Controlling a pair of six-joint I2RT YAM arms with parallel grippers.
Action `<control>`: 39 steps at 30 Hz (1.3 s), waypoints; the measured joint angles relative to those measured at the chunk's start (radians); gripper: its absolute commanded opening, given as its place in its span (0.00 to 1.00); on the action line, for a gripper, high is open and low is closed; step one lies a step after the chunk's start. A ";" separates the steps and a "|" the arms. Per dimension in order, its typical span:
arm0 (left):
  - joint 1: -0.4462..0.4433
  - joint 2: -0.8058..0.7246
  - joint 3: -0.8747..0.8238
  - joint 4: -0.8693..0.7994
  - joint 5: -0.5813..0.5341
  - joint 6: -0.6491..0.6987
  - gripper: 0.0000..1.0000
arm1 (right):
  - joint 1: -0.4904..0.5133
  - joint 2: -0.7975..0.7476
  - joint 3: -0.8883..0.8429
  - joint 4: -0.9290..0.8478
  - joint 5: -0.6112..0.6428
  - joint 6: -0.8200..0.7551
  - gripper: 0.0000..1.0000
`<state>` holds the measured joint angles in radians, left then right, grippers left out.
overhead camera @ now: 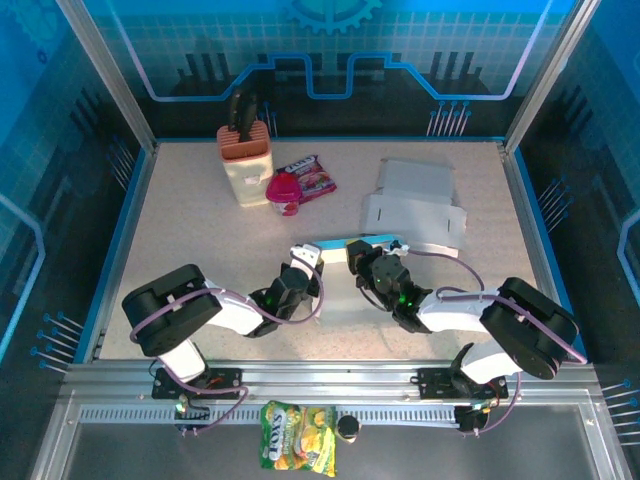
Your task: Fold the paper box
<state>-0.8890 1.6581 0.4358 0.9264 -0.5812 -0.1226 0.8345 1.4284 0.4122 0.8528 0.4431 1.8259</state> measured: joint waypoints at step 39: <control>0.119 -0.424 0.080 -0.725 0.008 -0.193 0.00 | -0.499 -0.623 0.206 -0.985 -0.501 -0.661 0.62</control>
<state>-0.7700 1.2339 0.5163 0.2016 -0.5735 -0.3161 0.3351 0.8051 0.6182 -0.1326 -0.0582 1.1645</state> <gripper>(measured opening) 0.050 0.623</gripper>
